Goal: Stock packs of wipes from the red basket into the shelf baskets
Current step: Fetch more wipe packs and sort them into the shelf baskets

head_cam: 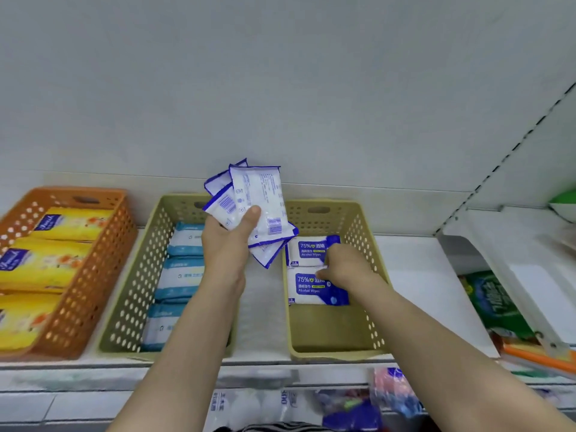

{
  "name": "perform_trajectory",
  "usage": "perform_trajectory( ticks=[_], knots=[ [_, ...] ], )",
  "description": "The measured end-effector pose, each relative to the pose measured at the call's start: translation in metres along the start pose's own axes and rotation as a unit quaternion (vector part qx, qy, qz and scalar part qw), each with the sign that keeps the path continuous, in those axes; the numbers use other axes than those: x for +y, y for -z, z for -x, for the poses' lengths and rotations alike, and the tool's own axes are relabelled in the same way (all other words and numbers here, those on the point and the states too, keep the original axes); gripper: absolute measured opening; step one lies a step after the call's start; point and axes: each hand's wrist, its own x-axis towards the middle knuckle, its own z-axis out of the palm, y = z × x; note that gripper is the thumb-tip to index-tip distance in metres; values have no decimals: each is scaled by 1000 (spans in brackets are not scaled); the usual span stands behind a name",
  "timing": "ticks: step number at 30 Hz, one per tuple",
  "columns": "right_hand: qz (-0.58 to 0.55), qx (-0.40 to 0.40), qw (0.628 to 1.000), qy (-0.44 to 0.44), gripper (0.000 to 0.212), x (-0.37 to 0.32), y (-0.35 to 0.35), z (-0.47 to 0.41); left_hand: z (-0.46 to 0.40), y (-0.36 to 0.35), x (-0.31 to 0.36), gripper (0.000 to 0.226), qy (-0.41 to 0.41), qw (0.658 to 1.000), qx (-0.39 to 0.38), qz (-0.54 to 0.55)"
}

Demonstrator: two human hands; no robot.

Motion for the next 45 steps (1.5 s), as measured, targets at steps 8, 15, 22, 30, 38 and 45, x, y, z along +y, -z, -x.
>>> perform_trajectory(
  ticks=[8, 15, 22, 30, 38, 45],
  knots=[
    [-653, 40, 755, 25, 38, -53, 79, 31, 2, -7, 6, 37, 33, 997, -69, 4],
    [-730, 173, 661, -10, 15, -46, 90, 29, -7, -8, 1, 26, 37, 997, -70, -22],
    [-410, 216, 885, 50, 22, -76, 96, 47, -7, -17, 6, 32, 26, 996, -86, -19],
    [-486, 76, 859, 143, 10, -76, 78, 47, -3, -10, 8, 61, 43, 977, -206, 20],
    [-531, 51, 843, 74, 39, -62, 85, 44, -3, -5, 7, 37, 74, 979, -179, 59],
    [-587, 26, 807, 53, 39, -52, 79, 46, 1, -8, 5, 39, 91, 981, -167, 44]
  ],
)
